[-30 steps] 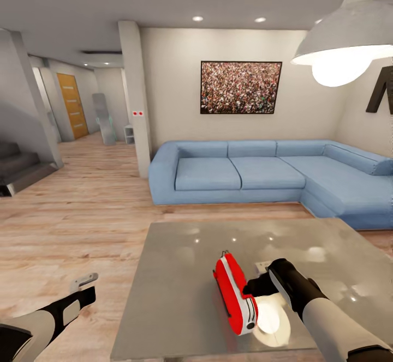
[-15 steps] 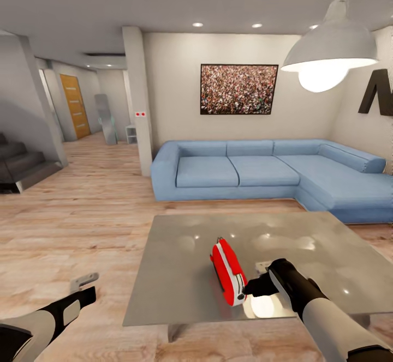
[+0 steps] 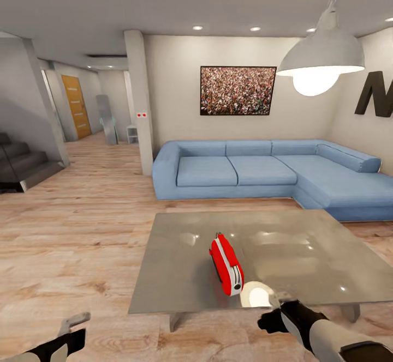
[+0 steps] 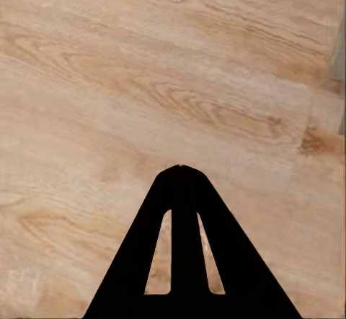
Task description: Turn on the radio receiver that's on the table in the living room.
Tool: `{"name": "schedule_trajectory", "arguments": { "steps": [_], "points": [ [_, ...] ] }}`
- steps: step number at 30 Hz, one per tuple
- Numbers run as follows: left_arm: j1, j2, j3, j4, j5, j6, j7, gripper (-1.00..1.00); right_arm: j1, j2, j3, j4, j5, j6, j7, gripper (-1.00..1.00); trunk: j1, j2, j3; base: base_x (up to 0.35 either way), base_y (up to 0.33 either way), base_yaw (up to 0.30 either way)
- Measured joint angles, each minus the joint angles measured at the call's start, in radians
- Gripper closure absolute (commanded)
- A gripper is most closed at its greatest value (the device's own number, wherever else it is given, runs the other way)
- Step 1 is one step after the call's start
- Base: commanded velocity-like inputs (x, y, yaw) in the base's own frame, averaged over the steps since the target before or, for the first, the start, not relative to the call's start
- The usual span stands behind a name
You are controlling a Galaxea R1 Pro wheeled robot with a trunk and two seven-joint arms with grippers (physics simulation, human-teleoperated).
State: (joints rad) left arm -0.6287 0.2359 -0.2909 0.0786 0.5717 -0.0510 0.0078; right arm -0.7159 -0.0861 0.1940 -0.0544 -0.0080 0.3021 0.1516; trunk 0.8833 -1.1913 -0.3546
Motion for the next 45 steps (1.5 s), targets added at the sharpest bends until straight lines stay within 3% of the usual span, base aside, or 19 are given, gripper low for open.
{"name": "schedule_trajectory", "arguments": {
  "steps": [3, 4, 6, 9, 14, 25, 32, 39, 45],
  "points": [
    [0.075, 0.0, -0.001, 0.0, -0.047, -0.017, -0.063, 1.0, 0.024, 0.0, -0.002, 0.1, -0.008, -0.174, -0.063, -1.0, -0.012, 0.021, 0.01, 0.0, 0.0, 0.0],
    [0.087, 0.0, -0.001, 0.0, -0.057, -0.025, -0.082, 1.0, 0.036, 0.0, -0.003, 0.107, -0.011, -0.193, -0.078, -1.0, -0.015, 0.028, 0.013, 0.0, 0.0, 0.0],
    [0.14, 0.001, -0.001, 0.0, -0.112, -0.084, -0.165, 1.0, 0.09, 0.001, -0.006, 0.125, -0.048, -0.245, -0.127, -1.0, -0.023, 0.042, 0.019, 0.0, 0.0, 0.0],
    [0.193, 0.002, -0.001, 0.0, -0.143, -0.148, -0.205, 1.0, 0.15, 0.001, -0.007, 0.132, -0.087, -0.285, -0.145, -1.0, -0.035, 0.063, 0.028, 0.0, 0.0, 0.0],
    [0.272, -0.005, -0.001, 0.0, -0.158, -0.202, -0.225, 1.0, 0.242, 0.002, -0.006, 0.134, -0.106, -0.324, -0.153, -1.0, -0.054, 0.098, 0.044, 0.0, 0.0, 0.0],
    [0.286, -0.016, 0.0, -0.002, -0.16, -0.196, -0.218, 1.0, 0.263, 0.0, -0.004, 0.134, -0.105, -0.319, -0.155, -1.0, -0.061, 0.112, 0.051, 0.0, 0.0, 0.0],
    [0.287, -0.066, -0.001, -0.001, -0.161, -0.195, -0.218, 1.0, 0.263, 0.001, -0.004, 0.134, -0.106, -0.319, -0.155, -1.0, -0.061, 0.112, 0.051, 0.0, 0.0, 0.0],
    [0.287, -0.158, -0.001, -0.002, -0.162, -0.195, -0.218, 1.0, 0.263, 0.001, -0.004, 0.134, -0.107, -0.319, -0.155, -1.0, -0.061, 0.112, 0.051, 0.0, 0.0, 0.0],
    [0.287, -0.191, -0.001, -0.002, -0.16, -0.194, -0.218, 1.0, 0.263, 0.002, -0.004, 0.134, -0.107, -0.319, -0.155, -1.0, -0.061, 0.112, 0.051, 0.0, 0.0, 0.0]
  ]
}}
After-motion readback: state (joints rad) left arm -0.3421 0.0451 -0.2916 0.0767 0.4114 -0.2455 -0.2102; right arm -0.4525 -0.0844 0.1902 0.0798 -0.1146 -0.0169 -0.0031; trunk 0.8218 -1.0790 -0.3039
